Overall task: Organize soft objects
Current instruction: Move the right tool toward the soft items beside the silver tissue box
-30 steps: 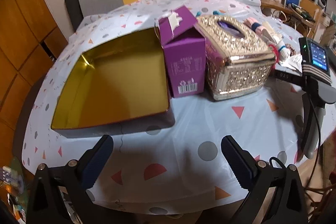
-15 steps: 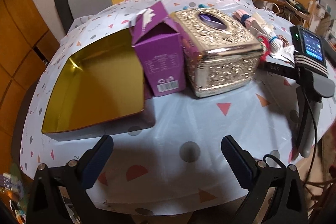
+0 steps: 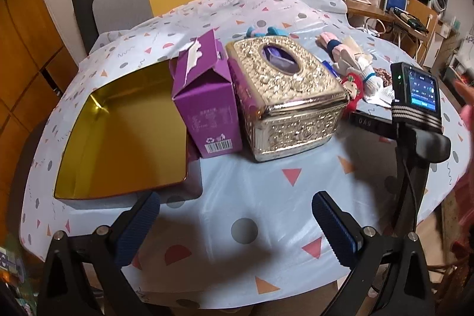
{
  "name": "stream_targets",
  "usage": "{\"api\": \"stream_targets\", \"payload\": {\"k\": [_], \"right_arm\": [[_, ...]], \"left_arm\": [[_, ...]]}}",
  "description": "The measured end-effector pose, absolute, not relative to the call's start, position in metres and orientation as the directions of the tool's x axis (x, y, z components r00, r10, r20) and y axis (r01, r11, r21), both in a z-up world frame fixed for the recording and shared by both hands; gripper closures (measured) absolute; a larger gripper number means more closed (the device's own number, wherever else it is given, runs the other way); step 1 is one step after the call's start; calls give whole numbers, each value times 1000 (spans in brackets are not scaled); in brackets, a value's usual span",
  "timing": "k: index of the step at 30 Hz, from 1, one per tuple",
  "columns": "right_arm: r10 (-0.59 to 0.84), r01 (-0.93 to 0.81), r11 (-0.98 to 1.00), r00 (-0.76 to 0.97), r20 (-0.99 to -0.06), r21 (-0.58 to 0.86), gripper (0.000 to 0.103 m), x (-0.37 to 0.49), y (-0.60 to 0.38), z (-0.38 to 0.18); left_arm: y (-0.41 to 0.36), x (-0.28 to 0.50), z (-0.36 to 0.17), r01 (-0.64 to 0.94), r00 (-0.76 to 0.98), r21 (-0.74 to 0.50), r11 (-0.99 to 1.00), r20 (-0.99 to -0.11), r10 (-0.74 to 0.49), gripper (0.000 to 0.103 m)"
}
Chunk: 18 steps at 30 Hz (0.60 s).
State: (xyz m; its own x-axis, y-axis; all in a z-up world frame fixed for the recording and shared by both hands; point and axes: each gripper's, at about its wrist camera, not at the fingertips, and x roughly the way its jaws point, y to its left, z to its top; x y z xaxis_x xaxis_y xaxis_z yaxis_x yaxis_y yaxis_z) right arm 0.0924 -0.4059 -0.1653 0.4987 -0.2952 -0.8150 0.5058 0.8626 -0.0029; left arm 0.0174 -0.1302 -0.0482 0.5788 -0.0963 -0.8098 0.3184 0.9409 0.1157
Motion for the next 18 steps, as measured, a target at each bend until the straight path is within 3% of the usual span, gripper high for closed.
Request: {"api": "stream_targets", "payload": {"k": [18], "right_arm": [[-295, 505, 863, 501, -814, -2, 0, 91, -406, -165]], "left_arm": [[-125, 19, -42, 298, 590, 117, 947, -803, -86, 0]]}}
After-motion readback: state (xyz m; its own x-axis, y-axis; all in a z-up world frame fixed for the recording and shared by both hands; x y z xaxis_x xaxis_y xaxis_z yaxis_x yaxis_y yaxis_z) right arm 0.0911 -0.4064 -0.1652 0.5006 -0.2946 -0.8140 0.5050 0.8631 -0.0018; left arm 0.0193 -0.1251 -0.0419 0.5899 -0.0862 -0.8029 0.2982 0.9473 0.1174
